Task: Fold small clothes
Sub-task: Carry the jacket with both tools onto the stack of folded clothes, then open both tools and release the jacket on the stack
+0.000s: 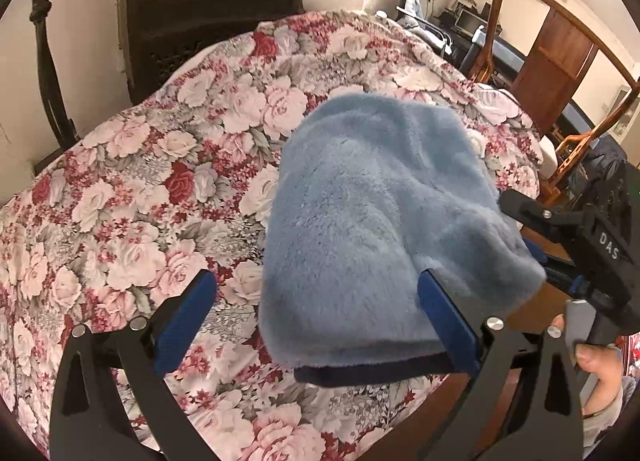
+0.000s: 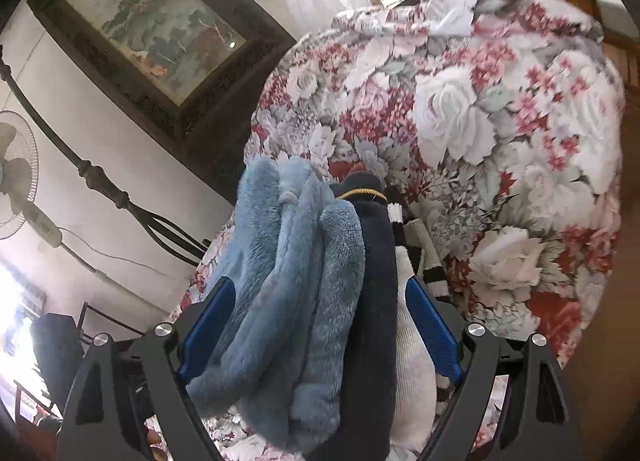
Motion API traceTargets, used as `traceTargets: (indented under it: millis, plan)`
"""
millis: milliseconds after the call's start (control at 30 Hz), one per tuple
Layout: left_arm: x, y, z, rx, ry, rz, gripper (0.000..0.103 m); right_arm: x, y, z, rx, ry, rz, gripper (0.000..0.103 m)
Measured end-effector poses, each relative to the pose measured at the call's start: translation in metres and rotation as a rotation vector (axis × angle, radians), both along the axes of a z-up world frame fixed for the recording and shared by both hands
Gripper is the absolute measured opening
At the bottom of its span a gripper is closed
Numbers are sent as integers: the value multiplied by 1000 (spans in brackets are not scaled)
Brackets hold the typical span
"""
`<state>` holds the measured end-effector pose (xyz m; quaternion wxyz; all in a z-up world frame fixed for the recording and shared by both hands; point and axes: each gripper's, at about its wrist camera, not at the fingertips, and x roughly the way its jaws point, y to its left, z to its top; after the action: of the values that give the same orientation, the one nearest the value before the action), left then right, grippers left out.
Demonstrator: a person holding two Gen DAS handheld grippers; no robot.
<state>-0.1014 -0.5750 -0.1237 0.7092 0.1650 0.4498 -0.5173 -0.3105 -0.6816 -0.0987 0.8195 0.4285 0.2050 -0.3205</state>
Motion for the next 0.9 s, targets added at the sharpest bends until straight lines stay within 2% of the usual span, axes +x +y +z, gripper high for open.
traceTargets:
  millis: [500,667,767,900]
  plan:
    - [-17,48,58,-11,-129,14,98,-1,79,65,-149,248,14,93]
    - [-19,57,77,-19,-129,-1,98,1,97,82,-187,262,31,94]
    - [-27,65,86,-25,-188,8,98,1,107,92,-204,264,39,94]
    - [-36,69,94,-26,-216,-1,98,0,116,102,-222,264,46,95]
